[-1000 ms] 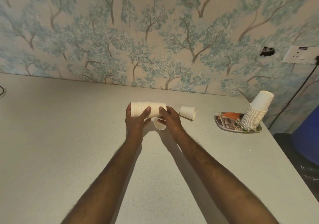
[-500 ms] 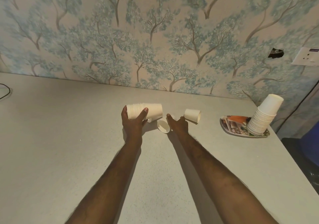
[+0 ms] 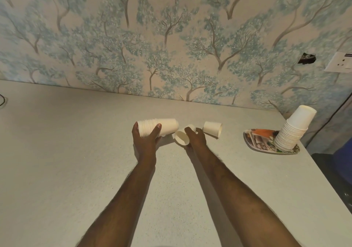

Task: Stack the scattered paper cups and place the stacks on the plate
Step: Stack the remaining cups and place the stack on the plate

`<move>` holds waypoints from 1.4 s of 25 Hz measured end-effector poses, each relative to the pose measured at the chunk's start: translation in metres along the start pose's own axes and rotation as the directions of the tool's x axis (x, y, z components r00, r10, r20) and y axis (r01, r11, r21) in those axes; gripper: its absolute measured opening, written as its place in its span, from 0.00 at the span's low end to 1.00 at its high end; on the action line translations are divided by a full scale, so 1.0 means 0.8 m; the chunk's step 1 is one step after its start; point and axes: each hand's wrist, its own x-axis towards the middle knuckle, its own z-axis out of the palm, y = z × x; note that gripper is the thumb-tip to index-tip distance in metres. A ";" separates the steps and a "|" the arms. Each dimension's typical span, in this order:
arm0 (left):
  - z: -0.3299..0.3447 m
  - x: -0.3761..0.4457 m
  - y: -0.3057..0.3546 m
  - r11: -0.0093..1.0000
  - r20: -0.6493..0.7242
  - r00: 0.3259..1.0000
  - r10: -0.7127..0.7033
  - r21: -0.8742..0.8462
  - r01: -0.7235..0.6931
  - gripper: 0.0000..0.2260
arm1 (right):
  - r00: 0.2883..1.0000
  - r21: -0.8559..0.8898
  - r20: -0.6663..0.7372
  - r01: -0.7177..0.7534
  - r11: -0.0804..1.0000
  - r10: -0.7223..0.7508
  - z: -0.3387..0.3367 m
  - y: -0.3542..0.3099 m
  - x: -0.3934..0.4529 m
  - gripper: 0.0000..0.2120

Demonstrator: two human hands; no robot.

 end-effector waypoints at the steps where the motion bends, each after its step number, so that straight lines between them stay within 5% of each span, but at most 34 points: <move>1: 0.001 0.000 -0.003 1.000 0.001 1.000 -0.002 0.005 0.002 0.39 | 0.999 0.207 -0.004 -0.045 0.977 0.047 0.000 -0.005 -0.003 0.24; 3: 0.005 -0.001 -0.007 1.000 0.003 1.000 -0.006 0.023 0.006 0.39 | 0.997 0.435 -0.011 -0.059 0.899 0.070 -0.001 -0.011 -0.007 0.24; 5: 0.010 -0.002 -0.011 0.998 0.010 1.000 0.002 0.060 -0.002 0.39 | 0.999 0.464 0.019 -0.045 0.884 0.040 0.001 -0.012 -0.010 0.25; 11: 0.019 0.001 -0.017 0.991 0.004 1.000 0.030 0.133 -0.030 0.41 | 0.976 0.407 0.211 -0.043 0.912 -0.048 0.015 -0.010 -0.022 0.26; 25: 0.028 0.027 -0.033 0.996 -0.124 0.990 0.067 0.066 -0.059 0.43 | 0.959 0.252 0.260 0.043 0.967 -0.111 0.053 -0.012 -0.005 0.30; 32: 0.023 0.043 -0.026 0.996 -0.169 0.984 0.060 -0.061 -0.071 0.36 | 0.925 -0.047 0.250 0.306 0.951 -0.285 0.050 0.003 0.015 0.17; 33: 0.018 0.046 -0.023 0.995 -0.178 0.982 0.063 -0.064 -0.076 0.36 | 0.906 -0.178 0.224 0.401 0.899 -0.359 0.046 0.010 0.020 0.16; 35: 0.011 0.052 -0.018 0.994 -0.190 0.980 0.066 -0.075 -0.081 0.37 | 0.774 -0.546 0.294 0.618 0.566 -0.561 0.033 0.024 0.032 0.17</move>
